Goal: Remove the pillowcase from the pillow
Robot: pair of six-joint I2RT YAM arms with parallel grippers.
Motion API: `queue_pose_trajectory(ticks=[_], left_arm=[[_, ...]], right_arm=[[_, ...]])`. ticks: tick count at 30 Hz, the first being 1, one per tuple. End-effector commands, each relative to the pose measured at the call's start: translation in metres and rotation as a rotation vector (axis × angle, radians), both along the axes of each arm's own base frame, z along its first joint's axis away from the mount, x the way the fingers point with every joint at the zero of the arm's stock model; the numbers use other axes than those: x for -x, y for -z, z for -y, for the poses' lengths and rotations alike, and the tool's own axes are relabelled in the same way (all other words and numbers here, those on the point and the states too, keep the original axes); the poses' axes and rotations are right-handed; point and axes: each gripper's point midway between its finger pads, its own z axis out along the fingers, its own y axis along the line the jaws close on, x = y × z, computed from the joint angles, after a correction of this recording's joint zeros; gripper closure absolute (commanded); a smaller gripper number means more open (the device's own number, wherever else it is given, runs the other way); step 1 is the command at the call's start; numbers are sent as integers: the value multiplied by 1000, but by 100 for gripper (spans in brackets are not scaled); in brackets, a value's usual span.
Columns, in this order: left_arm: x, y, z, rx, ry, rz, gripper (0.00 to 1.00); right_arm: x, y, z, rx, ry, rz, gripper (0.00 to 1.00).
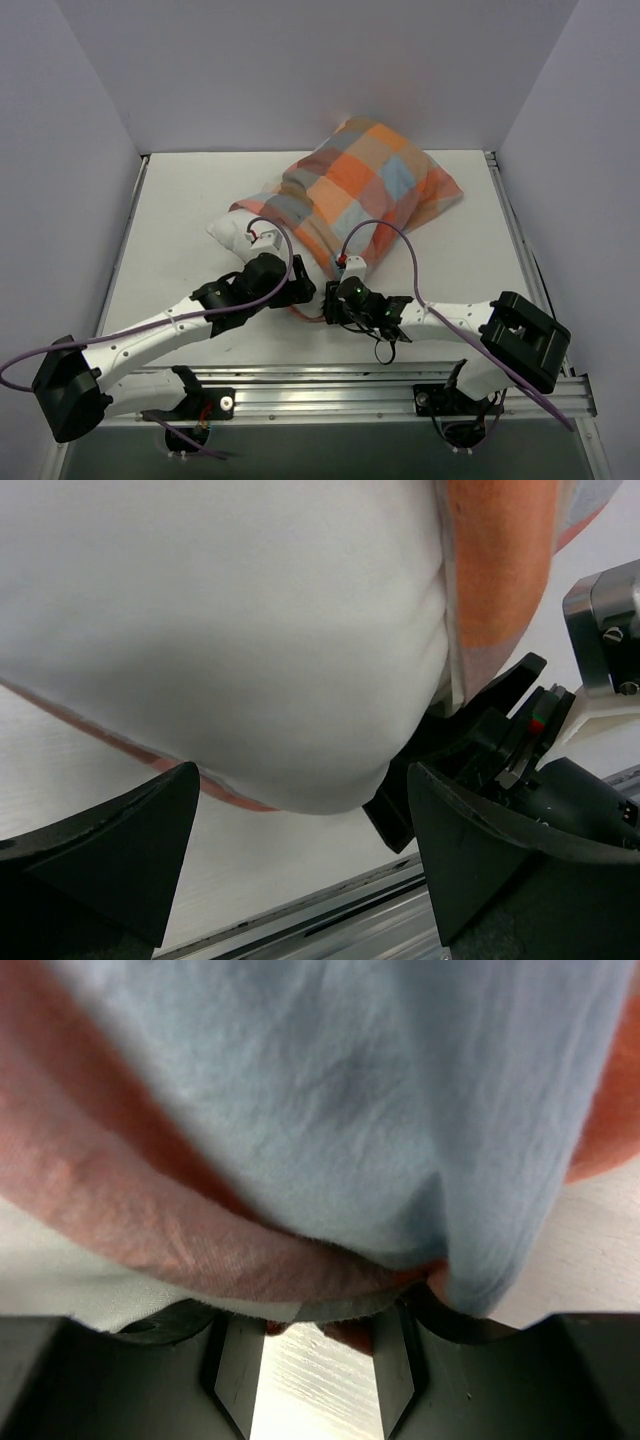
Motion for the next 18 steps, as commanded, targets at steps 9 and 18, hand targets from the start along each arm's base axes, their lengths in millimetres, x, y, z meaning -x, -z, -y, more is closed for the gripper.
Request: queue_pose_trajectory(ticks=[9, 18], left_arm=[[-16, 41, 26, -36, -24, -41, 9], [-23, 14, 15, -41, -69, -6, 98]], right_arm=[[-19, -19, -18, -57, 10, 55, 63], [-18, -14, -5, -33, 46, 50, 69]])
